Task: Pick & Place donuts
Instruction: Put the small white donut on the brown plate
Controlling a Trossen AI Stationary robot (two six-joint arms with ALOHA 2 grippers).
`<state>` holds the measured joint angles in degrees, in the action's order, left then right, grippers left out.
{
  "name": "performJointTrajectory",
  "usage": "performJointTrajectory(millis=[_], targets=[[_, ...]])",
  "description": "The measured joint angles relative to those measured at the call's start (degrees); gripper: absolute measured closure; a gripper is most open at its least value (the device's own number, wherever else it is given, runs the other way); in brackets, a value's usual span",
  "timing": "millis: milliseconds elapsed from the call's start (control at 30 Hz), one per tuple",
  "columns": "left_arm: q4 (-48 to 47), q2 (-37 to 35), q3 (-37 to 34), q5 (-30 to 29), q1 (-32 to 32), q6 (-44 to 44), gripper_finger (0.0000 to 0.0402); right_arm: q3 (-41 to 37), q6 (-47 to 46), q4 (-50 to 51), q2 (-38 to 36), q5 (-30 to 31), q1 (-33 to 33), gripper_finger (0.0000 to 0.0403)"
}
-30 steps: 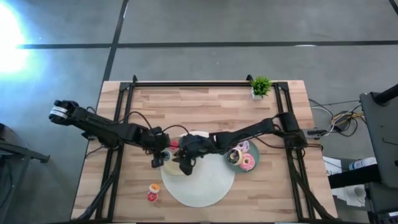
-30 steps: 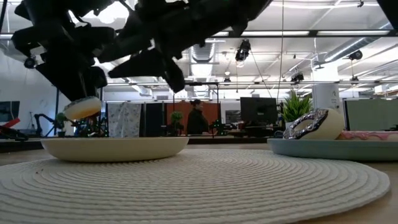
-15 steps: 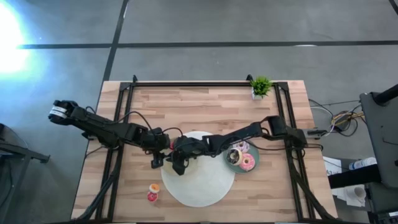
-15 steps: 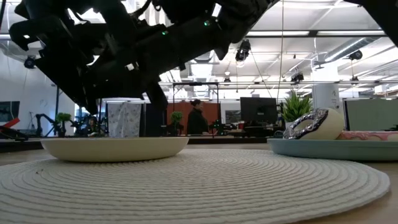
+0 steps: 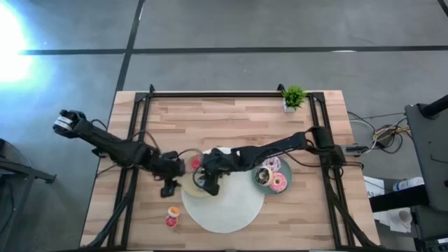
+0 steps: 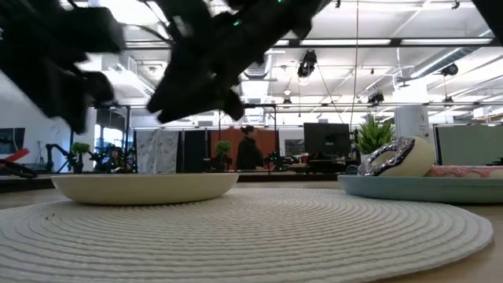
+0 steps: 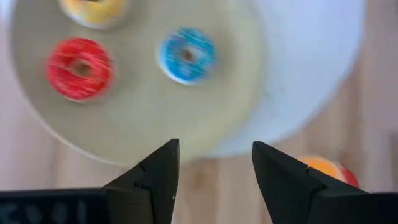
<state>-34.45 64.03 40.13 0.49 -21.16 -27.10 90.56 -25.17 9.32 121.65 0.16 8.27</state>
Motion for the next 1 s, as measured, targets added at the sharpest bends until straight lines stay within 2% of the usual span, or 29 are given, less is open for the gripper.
performJointTrajectory(millis=[200,333,433,533,1000], targets=[[-1.04,-2.7,-0.03,-0.37,-14.35,-3.89,0.0226,-1.18,4.83,10.01,-4.41,0.11,0.37,0.0303],[-0.66,-0.77,-0.05,-2.65,-23.75,-2.42,0.0226,-2.07,5.62,11.09,-4.93,1.08,0.29,0.0305],[2.29,1.6,0.43,-5.81,-28.45,-0.93,0.0226,-2.21,5.45,11.12,-4.93,1.31,0.2,0.0303],[5.03,4.26,1.1,-9.46,-30.08,0.54,0.0226,-2.21,5.35,11.1,-4.97,1.34,0.2,0.03],[12.29,12.91,0.97,-9.4,-30.06,1.8,0.0226,-2.25,4.57,11.51,-4.99,1.53,-0.04,0.0303]])
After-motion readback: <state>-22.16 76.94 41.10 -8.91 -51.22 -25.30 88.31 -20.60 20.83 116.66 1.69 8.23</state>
